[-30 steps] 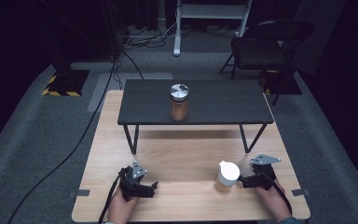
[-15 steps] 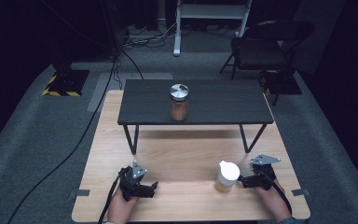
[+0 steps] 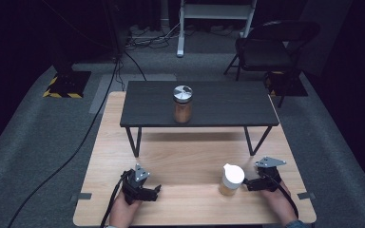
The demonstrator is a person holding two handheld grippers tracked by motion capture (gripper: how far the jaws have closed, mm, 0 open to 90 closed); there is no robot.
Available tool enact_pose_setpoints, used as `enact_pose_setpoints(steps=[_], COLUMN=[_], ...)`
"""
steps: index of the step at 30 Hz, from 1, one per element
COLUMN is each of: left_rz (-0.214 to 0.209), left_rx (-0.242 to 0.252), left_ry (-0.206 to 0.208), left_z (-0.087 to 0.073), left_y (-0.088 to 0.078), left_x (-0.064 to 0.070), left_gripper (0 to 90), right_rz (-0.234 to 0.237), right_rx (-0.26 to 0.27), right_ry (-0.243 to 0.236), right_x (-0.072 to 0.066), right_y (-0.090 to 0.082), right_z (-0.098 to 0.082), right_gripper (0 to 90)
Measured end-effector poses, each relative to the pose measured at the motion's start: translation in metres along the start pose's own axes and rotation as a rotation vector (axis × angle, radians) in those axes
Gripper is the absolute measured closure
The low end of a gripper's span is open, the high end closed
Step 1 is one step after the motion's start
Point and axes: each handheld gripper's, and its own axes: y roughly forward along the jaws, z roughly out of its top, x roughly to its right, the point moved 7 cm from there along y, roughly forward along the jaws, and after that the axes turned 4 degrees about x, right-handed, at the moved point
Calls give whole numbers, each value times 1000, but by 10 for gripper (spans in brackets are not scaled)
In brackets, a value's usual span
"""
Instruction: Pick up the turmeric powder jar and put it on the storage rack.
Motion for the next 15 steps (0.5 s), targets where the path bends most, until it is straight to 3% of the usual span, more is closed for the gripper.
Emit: enact_pose_setpoints(steps=[5, 6, 8, 9, 11, 15], left_rz=[0, 0, 0, 0, 0, 0], left_rx=[0, 0, 0, 0, 0, 0], left_ry=[0, -1, 0, -1, 0, 0], left_z=[0, 0, 0, 0, 0, 0], left_y=[0, 0, 0, 0, 0, 0], left_x=[0, 0, 0, 0, 0, 0], left_gripper=[18, 18, 18, 18, 18, 18], right_rz=[-13, -18, -18, -15, -15, -7], right_rx=[60, 128, 152, 211, 265, 316], right_ry=[4, 1, -3, -18, -31, -58], right_x=[0, -2, -3, -5, -9, -12], right_y=[-6, -12, -15, -21, -27, -34], right_z=[-3, -4, -4, -4, -3, 0], right_gripper=[27, 27, 27, 27, 27, 26])
